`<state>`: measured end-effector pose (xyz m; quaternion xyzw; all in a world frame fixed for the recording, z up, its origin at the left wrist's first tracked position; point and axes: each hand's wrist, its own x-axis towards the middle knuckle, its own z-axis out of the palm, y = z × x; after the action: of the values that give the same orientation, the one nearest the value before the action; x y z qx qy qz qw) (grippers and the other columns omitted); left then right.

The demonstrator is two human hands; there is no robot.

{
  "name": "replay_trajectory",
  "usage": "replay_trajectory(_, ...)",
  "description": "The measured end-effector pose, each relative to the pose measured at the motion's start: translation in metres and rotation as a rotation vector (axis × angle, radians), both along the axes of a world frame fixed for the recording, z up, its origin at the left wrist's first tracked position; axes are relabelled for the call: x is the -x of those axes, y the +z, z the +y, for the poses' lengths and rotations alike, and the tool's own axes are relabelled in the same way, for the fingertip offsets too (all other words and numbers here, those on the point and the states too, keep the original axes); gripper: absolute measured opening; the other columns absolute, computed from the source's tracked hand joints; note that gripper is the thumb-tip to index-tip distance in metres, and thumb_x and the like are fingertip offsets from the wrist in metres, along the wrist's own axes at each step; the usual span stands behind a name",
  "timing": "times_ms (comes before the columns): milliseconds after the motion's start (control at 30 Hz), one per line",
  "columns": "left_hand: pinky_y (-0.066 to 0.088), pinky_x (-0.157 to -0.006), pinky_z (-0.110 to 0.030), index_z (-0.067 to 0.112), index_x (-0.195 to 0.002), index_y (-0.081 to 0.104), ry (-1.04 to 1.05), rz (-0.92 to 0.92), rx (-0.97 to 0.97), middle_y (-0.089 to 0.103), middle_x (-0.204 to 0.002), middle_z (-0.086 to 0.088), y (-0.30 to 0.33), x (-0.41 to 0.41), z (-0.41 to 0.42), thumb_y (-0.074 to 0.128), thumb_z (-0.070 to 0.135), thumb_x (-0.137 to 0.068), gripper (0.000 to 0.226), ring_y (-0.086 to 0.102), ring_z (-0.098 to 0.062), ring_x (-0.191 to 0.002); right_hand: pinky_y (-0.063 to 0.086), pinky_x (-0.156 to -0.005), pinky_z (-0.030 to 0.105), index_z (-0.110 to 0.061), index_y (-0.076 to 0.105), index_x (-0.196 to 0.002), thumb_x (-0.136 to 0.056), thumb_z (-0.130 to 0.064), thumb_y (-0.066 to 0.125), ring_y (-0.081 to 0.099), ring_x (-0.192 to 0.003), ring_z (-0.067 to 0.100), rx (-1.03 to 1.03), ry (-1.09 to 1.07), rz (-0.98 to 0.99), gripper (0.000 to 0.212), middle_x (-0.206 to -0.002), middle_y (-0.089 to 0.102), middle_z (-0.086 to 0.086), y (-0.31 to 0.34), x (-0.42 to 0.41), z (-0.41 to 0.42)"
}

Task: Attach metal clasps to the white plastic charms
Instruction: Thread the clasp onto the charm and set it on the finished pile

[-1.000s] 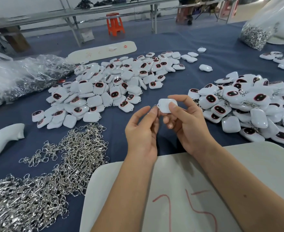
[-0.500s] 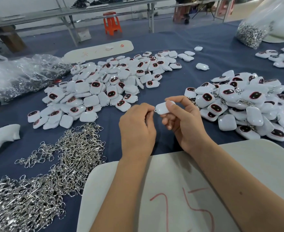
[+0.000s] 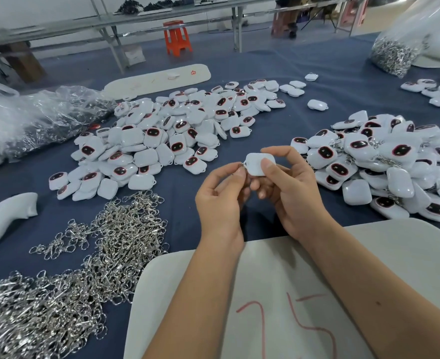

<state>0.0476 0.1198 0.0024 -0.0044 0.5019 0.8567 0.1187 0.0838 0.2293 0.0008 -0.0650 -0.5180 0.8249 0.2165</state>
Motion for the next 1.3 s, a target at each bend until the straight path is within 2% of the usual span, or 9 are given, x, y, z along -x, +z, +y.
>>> replay_trajectory(167,0.055,-0.068,-0.019,0.01,-0.09,0.075,0.045,-0.002,-0.018,0.076,-0.081,-0.006,0.002,0.004,-0.006,0.069,-0.003,-0.092,0.014,0.066,-0.012,-0.069,0.046,-0.048,0.026,-0.006,0.061,-0.115,-0.103,-0.008,0.062,0.06,-0.056,0.02,-0.125,-0.077,-0.065,0.012,-0.079,0.073,0.013,-0.006,0.004,-0.002)
replay_trajectory(300,0.054,-0.073,-0.024,0.009,-0.088,0.076,0.091,0.067,-0.011,0.074,-0.08,-0.004,0.001,0.008,-0.008,0.069,-0.006,-0.09,0.017,0.064,-0.015,-0.072,0.04,-0.042,0.024,-0.009,0.065,-0.107,-0.102,-0.012,0.065,0.055,-0.05,0.018,-0.133,-0.042,-0.078,0.005,-0.073,0.07,0.014,-0.008,0.005,-0.003)
replay_trajectory(533,0.048,-0.062,-0.019,0.024,-0.085,0.078,0.131,0.572,0.508,0.071,-0.073,0.002,-0.005,0.02,-0.019,0.073,0.002,-0.086,0.023,0.059,-0.008,-0.065,0.038,-0.04,0.022,-0.014,0.069,-0.097,-0.088,-0.023,0.073,0.055,-0.046,0.015,0.012,-0.053,-0.076,0.013,-0.069,0.07,0.015,-0.006,0.003,0.002)
replay_trajectory(733,0.048,-0.071,-0.01,0.021,-0.091,0.079,0.141,0.758,0.679,0.074,-0.08,0.015,-0.007,0.02,-0.024,0.074,0.003,-0.088,0.018,0.069,-0.005,-0.077,0.037,-0.039,0.023,-0.017,0.071,-0.094,-0.086,-0.026,0.074,0.053,-0.046,0.014,0.055,-0.068,-0.094,0.012,-0.066,0.067,0.012,-0.006,0.004,0.002)
replay_trajectory(833,0.054,-0.073,-0.016,0.024,-0.099,0.077,0.172,0.697,0.655,0.075,-0.081,0.014,-0.006,0.019,-0.024,0.077,0.008,-0.088,0.02,0.072,-0.009,-0.081,0.04,-0.043,0.024,-0.017,0.071,-0.1,-0.092,-0.023,0.072,0.055,-0.05,0.015,-0.019,-0.137,-0.064,0.01,-0.07,0.068,0.01,-0.007,0.004,0.002)
replay_trajectory(900,0.058,-0.076,-0.023,0.025,-0.1,0.076,0.195,0.603,0.639,0.076,-0.081,0.01,-0.005,0.02,-0.023,0.077,0.01,-0.088,0.019,0.073,-0.012,-0.081,0.045,-0.046,0.026,-0.018,0.069,-0.104,-0.096,-0.013,0.071,0.059,-0.057,0.015,-0.228,-0.244,-0.038,0.01,-0.075,0.07,0.006,-0.008,0.003,0.0)
replay_trajectory(1000,0.062,-0.078,-0.034,0.014,-0.098,0.076,0.14,0.34,0.449,0.078,-0.083,-0.004,-0.004,0.021,-0.02,0.07,0.001,-0.093,0.015,0.076,-0.021,-0.079,0.053,-0.052,0.026,-0.014,0.069,-0.102,-0.091,0.007,0.069,0.068,-0.075,0.016,-0.451,-0.277,0.034,0.023,-0.094,0.072,0.002,-0.008,0.003,-0.006)
replay_trajectory(1133,0.059,-0.075,-0.024,0.003,-0.096,0.074,0.007,0.019,0.083,0.078,-0.097,-0.013,0.002,0.019,-0.02,0.059,0.001,-0.1,0.016,0.075,-0.02,-0.088,0.059,-0.064,0.027,-0.003,0.07,-0.097,-0.085,0.022,0.061,0.072,-0.096,0.018,-0.5,-0.225,0.048,0.03,-0.105,0.072,0.005,-0.011,0.003,-0.007)
replay_trajectory(1300,0.057,-0.073,-0.018,0.005,-0.098,0.075,0.046,-0.031,0.078,0.077,-0.086,-0.006,-0.001,0.023,-0.024,0.068,-0.003,-0.093,0.012,0.073,-0.013,-0.083,0.058,-0.083,0.029,-0.004,0.07,-0.102,-0.087,0.018,0.058,0.074,-0.102,0.024,-0.42,-0.111,-0.019,0.029,-0.105,0.077,0.008,-0.011,0.005,-0.005)
